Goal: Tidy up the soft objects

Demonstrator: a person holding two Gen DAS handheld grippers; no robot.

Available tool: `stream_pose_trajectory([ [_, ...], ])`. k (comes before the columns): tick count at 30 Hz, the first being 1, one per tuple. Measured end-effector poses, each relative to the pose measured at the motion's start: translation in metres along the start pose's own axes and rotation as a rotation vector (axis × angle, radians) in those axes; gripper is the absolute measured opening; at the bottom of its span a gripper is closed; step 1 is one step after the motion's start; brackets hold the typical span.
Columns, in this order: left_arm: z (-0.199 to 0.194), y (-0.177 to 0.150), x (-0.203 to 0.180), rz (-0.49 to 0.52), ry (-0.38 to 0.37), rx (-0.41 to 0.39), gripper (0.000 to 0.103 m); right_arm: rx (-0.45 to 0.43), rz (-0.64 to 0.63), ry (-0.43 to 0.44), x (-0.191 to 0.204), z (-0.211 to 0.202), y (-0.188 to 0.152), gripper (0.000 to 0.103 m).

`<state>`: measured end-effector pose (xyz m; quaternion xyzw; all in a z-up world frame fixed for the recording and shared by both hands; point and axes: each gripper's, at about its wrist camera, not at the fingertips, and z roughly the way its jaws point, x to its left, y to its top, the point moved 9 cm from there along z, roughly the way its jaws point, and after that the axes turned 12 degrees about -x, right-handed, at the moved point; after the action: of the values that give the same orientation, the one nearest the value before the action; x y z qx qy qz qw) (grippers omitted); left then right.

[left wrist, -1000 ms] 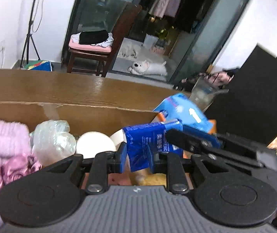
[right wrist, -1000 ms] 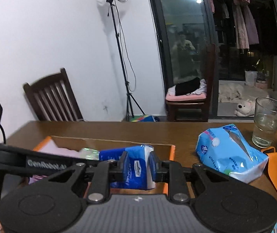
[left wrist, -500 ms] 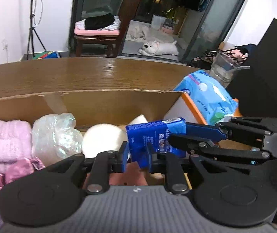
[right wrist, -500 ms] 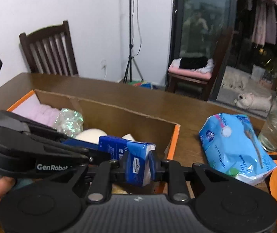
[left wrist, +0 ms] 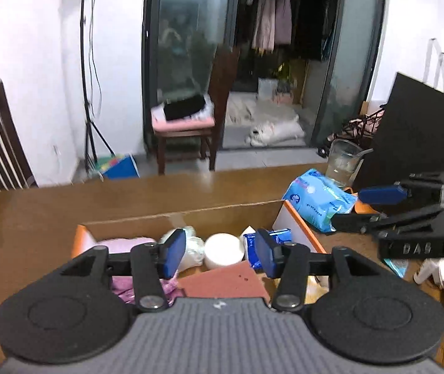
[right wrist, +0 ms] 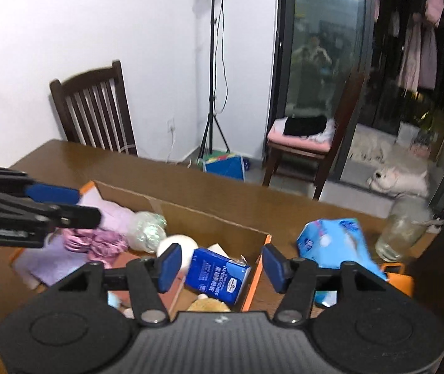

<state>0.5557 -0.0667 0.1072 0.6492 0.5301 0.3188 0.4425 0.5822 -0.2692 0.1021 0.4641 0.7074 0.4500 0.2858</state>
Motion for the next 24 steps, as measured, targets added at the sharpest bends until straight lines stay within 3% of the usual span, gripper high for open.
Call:
stream_pose_trajectory([
  [5,-0.064,0.0,-0.003,0.043,0.059,-0.095,0.059,-0.057,-0.018,-0.013,0.021,-0.058,0.01,0.063],
  [8,-0.096,-0.007,-0.002,0.063,0.103,-0.176,0.071,-0.114,-0.003,-0.016,0.032,-0.087,0.008,0.069],
  [9,-0.106,-0.011,0.0,0.057,0.118,-0.21,0.081,-0.139,0.003,-0.017,0.036,-0.096,0.005,0.072],
  [15,-0.153,-0.048,0.002,0.031,0.142,-0.357,0.099,-0.292,0.02,-0.053,0.062,-0.134,-0.03,0.079],
  [19,-0.173,-0.072,0.001,0.059,0.17,-0.437,0.1,-0.466,0.029,-0.12,0.075,-0.157,-0.058,0.096],
  [22,-0.185,-0.087,0.001,0.054,0.174,-0.469,0.1,-0.572,0.018,-0.18,0.084,-0.174,-0.08,0.097],
  [24,-0.193,-0.095,0.001,0.039,0.161,-0.473,0.1,-0.58,0.025,-0.191,0.09,-0.179,-0.092,0.097],
])
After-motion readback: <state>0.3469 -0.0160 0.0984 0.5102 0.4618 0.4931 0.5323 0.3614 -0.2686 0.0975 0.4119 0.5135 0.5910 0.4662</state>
